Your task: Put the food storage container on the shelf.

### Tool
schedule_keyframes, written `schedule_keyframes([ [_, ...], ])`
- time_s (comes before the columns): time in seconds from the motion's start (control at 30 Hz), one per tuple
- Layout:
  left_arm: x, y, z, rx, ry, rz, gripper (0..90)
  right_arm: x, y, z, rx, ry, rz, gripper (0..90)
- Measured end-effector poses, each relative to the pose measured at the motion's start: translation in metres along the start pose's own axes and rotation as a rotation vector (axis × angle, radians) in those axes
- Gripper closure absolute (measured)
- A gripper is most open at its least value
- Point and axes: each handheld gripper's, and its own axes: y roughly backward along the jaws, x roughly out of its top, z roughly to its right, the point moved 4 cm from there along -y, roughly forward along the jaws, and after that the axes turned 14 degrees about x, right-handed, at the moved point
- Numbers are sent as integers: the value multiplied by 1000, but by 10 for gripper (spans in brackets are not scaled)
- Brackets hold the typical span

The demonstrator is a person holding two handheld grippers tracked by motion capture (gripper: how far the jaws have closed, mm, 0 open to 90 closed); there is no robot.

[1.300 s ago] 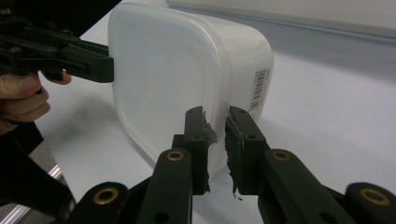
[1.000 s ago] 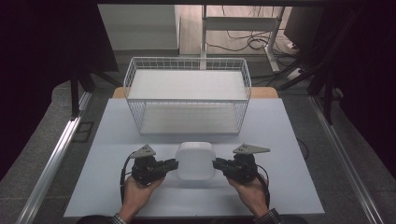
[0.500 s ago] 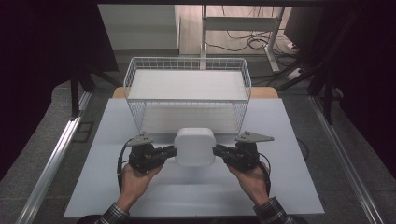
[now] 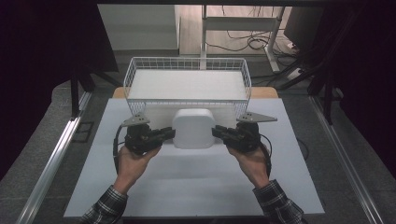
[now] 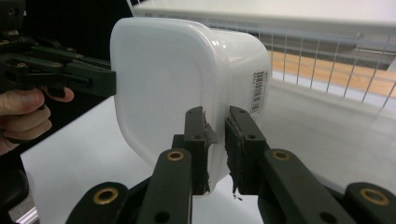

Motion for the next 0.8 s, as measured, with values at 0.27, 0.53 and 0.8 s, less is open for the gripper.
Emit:
schedule_keyframes([
  [0.27, 29, 6, -8, -8, 3, 33, 801, 38, 1, 0, 1, 25, 32, 787],
  [0.53, 59, 11, -17, -1, -7, 54, 801, 65, 0, 1, 4, 42, 55, 788],
  [0.8, 84, 13, -24, 12, -16, 79, 801, 92, -3, 5, -9, 63, 72, 786],
])
